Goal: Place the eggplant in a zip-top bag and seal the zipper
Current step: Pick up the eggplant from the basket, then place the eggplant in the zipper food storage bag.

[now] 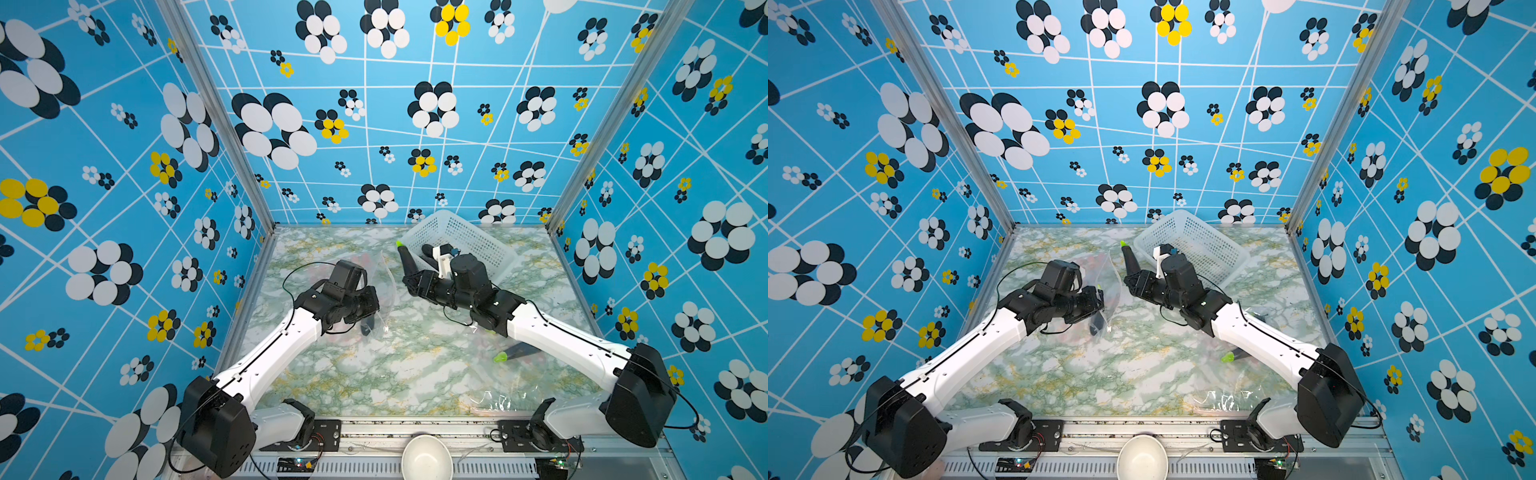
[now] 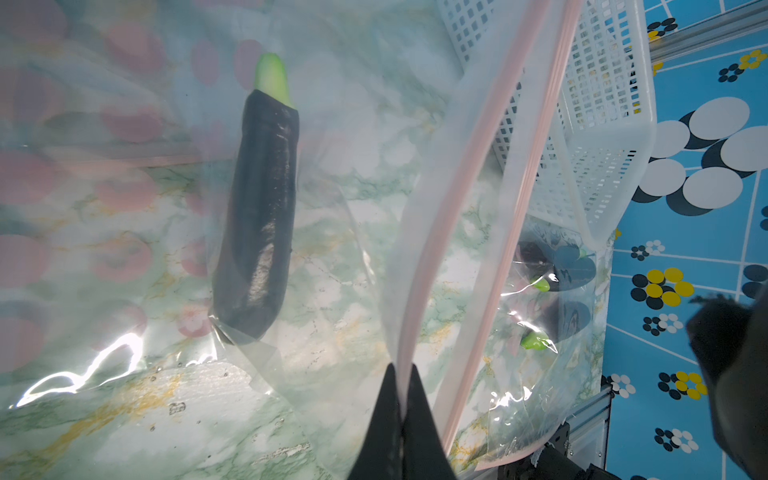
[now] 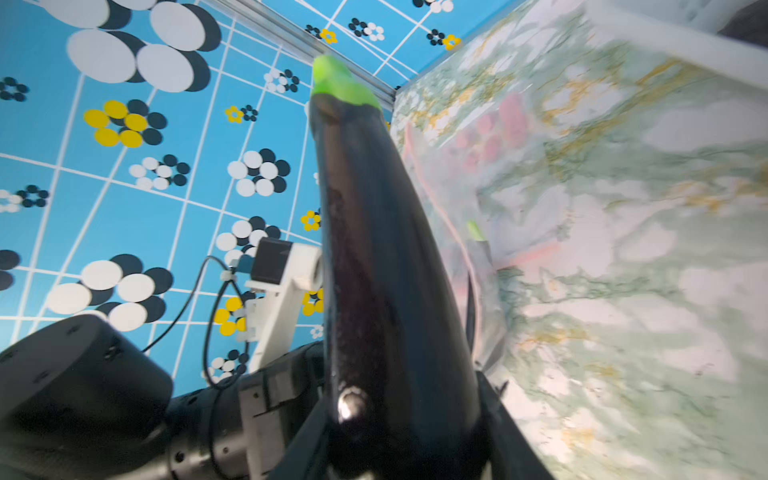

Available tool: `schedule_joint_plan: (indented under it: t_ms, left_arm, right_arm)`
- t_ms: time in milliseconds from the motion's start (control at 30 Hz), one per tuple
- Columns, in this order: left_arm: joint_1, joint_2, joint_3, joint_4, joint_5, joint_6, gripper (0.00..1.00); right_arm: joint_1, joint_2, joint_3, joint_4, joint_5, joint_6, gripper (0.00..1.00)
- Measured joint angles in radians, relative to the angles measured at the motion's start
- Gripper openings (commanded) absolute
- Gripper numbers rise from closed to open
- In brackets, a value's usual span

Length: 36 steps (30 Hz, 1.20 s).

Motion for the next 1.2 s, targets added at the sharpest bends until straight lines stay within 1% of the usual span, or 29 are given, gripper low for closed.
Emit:
schedule_joint_plan:
  t_ms: [167,433,767,1200]
  left_arm:
    - [0.0,0.0,0.0,0.0,0.0,0.0,0.0]
    - [0.0,0.0,0.0,0.001,0.0,0.0,0.0]
    - [0.0,0.0,0.0,0.005,0.0,0.0,0.0]
    - [0.0,0.0,0.0,0.016,0.009,-0.001,0.0]
  right_arm:
    - [0.059,0.045,0.0,0.078,0.015,0.121,0.37]
    - [0.084,0.098,0.0,0.086,0.015,0.255,0.38]
    - [0.089,0.11,0.0,0.077,0.005,0.312,0.39]
    - [0.09,0.173,0.008,0.056,-0.011,0.311,0.44]
